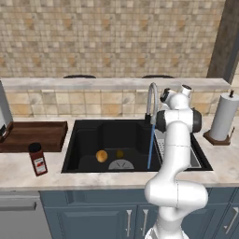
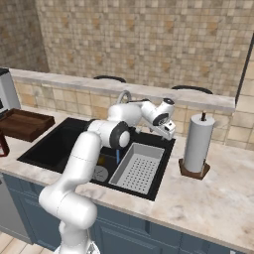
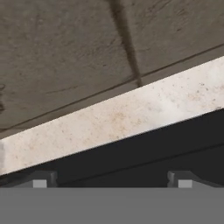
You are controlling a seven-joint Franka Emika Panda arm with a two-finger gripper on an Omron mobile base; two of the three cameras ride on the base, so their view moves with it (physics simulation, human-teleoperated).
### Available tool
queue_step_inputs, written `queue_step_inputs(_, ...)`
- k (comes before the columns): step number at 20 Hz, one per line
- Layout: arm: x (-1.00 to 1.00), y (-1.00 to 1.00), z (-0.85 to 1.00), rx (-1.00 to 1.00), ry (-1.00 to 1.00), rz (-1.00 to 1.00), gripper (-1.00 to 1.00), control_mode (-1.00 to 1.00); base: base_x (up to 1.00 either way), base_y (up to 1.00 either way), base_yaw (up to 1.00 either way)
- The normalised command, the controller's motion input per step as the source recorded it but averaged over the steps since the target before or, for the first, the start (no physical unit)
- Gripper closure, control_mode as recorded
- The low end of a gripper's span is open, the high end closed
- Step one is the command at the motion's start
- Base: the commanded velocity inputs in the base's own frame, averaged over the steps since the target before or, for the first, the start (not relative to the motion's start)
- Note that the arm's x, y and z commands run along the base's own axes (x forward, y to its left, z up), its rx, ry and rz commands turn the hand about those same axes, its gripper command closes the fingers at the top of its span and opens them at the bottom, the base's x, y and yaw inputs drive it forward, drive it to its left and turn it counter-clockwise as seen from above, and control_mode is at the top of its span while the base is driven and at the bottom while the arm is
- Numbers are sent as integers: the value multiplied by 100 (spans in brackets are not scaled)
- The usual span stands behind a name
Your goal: Pick up all produce items and place them in the sink. Turn on the sink faucet to wash them. Then turn the sink off and put them in the tray.
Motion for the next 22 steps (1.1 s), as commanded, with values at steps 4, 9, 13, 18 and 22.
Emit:
queue_step_inputs(4, -17, 39, -20, 7, 1, 10, -100, -100, 0, 0, 0)
queue_step_inputs(9, -14, 58, -13, 6, 0, 9, -100, -100, 0, 0, 0)
queue_step_inputs(13, -22, 72, -9, 5, 0, 10, -100, -100, 0, 0, 0)
queue_step_inputs(18, -33, 89, -4, 2, 0, 10, -100, -100, 0, 0, 0)
queue_step_inputs(22, -31, 99, -1, 0, 0, 9, -100, -100, 0, 0, 0)
